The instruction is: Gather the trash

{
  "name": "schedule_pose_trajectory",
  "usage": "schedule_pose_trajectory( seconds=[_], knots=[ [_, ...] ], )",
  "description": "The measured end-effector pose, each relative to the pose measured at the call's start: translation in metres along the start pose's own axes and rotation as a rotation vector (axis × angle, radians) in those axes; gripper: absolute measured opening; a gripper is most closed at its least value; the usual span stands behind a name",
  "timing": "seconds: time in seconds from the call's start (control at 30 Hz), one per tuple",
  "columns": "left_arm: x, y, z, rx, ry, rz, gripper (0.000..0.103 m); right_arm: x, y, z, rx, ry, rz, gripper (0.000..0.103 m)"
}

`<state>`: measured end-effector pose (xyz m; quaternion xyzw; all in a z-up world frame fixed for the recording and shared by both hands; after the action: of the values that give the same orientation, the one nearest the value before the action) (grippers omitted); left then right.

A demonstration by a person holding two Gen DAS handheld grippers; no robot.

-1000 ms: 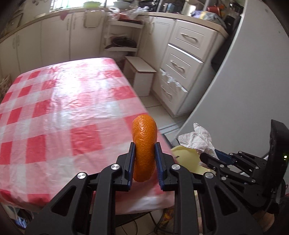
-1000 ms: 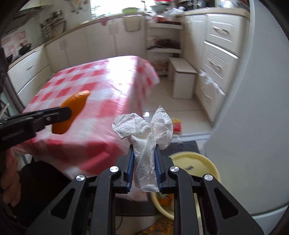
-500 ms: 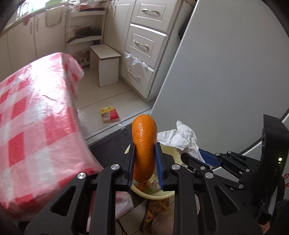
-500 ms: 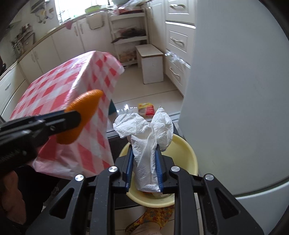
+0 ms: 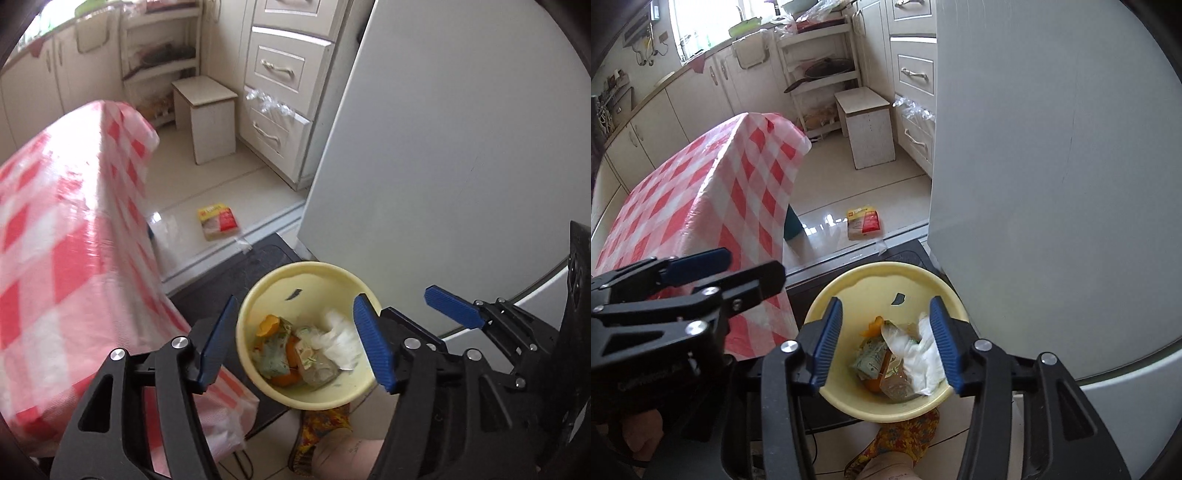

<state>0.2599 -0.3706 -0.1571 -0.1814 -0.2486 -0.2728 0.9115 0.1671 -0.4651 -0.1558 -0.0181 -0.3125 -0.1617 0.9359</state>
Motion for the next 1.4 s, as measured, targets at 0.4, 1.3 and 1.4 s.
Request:
schedule_pose_trajectory(
  seconds=[0.4,1.3,1.4],
  knots=[
    [-0.019,0.012,0.091,0.058,-0.132,0.023,0.083,-0.014,0.010,0.063,-0.010,-0.120,0.011,0.077],
    [-0.117,0.015,0.294,0.133,-0.361,0.080,0.095,-0.095,0.075,0.243,-0.084,-0.406,0.058,0.096],
    [-0.124,0.015,0.306,0.147,-0.378,0.083,0.095,-0.103,0.082,0.254,-0.074,-0.450,0.070,0.096]
  ],
)
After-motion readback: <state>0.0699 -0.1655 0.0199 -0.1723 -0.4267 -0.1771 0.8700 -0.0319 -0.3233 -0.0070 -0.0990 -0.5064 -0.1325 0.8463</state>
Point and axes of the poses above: each gripper's, at about its wrist camera, not at the fingertips, and z roughly against the way its jaws point, y to its left, x to its top, the point moved 1 cm from there along -z, roughly the way its jaws point, and after that the axes turned 2 degrees about z, right-handed, at the moved point
